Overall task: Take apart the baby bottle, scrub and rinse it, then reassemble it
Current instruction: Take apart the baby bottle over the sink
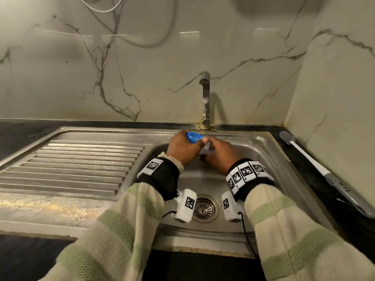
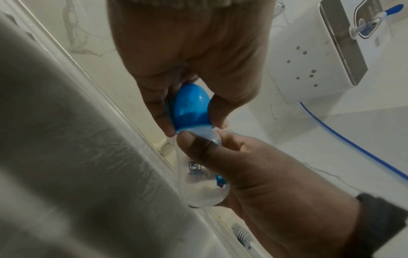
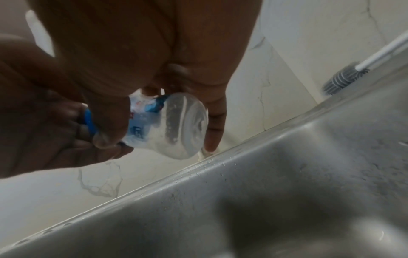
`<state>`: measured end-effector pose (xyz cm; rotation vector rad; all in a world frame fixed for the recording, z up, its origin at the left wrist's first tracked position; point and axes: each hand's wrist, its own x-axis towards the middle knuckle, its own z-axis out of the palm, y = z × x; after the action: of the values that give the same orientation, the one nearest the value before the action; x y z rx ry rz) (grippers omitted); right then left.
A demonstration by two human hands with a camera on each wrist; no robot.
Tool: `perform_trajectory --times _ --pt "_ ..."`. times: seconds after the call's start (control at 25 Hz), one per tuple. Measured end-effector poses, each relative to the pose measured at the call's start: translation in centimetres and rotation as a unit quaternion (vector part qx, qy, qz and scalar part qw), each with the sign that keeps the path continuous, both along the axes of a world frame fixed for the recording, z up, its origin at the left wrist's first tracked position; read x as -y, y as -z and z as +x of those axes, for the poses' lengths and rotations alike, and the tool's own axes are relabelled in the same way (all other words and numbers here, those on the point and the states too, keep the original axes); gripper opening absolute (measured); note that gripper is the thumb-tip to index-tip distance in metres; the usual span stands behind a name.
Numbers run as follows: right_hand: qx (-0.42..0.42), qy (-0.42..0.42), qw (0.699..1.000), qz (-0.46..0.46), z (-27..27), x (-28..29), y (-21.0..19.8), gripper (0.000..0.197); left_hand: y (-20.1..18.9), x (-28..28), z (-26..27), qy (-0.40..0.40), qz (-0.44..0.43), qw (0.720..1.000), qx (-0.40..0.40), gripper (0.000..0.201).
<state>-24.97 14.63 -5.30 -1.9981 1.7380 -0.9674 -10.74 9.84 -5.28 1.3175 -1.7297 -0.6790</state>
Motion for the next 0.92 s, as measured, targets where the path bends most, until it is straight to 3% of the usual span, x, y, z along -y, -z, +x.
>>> perform_trajectory --times 0.12,0.2,0.28,0.44,0.56,0.72,0.92 --pt "-0.145 0.044 0.988 -0.024 0.3 0.5 0.0 0.061 -0.2 0.5 0.4 -0.081 0.032 0.996 -0.001 0.068" --pt "-0.184 0.078 0.980 -0.013 0.2 0.7 0.2 0.070 -0.5 1.5 2.1 -0.126 0.037 0.991 -0.006 0.077" --pt "-0.128 0.093 0.987 -0.006 -0.5 0.9 0.6 0.068 -0.2 2.3 3.7 -0.111 0.062 0.991 0.040 0.076" --pt "-0.069 0.101 0.990 0.069 -1.6 1.4 2.2 0.060 3.0 3.5 4.0 -0.027 0.108 0.971 0.211 0.043" --pt "-0.060 0.104 0.989 0.089 -1.8 1.8 2.8 0.053 4.8 5.2 3.7 -0.007 0.114 0.950 0.289 0.046" --pt "-0.084 0.080 0.987 0.107 -1.3 2.4 3.1 0.051 7.2 7.5 2.8 0.024 0.132 0.891 0.433 0.048" --pt "-0.083 0.076 0.986 0.121 -1.2 3.1 3.8 0.056 10.2 8.3 1.1 0.048 0.158 0.843 0.511 0.034"
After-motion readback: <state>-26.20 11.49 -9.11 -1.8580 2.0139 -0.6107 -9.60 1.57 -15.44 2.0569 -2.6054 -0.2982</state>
